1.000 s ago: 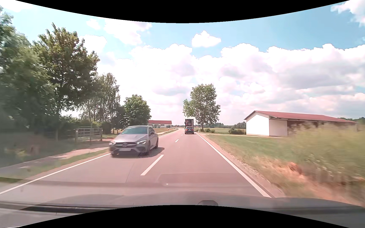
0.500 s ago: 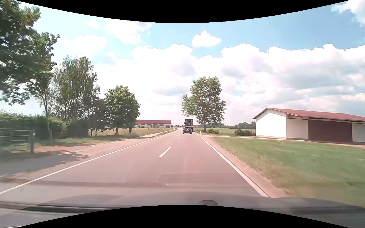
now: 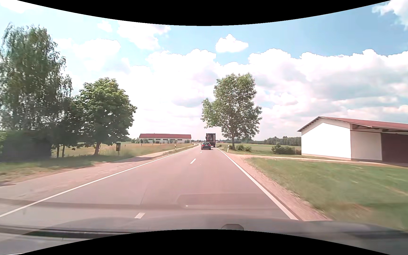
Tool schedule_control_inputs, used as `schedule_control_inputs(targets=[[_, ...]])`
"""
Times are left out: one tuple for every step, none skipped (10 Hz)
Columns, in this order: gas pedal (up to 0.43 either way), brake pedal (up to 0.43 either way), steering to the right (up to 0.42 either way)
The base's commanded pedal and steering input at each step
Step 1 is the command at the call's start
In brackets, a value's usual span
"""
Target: Follow the waypoints while adhering to traffic rules and regulations
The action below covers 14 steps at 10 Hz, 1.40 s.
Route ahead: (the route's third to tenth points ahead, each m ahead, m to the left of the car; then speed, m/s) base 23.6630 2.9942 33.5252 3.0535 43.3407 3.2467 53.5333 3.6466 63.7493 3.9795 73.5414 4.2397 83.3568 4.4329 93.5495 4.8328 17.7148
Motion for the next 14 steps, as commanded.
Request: schedule_control_inputs(targets=[[0.409, 0.0, -0.002], [0.461, 0.0, -0.002], [0.488, 0.0, -0.002], [0.5, 0.0, -0.002], [0.5, 0.0, -0.003], [0.512, 0.0, -0.002], [0.512, 0.0, -0.002], [0.531, 0.0, -0.002], [0.539, 0.0, -0.002], [0.559, 0.0, -0.002], [0.579, 0.0, -0.002], [0.622, 0.0, -0.002], [0.642, 0.0, -0.003], [0.669, 0.0, -0.004]])
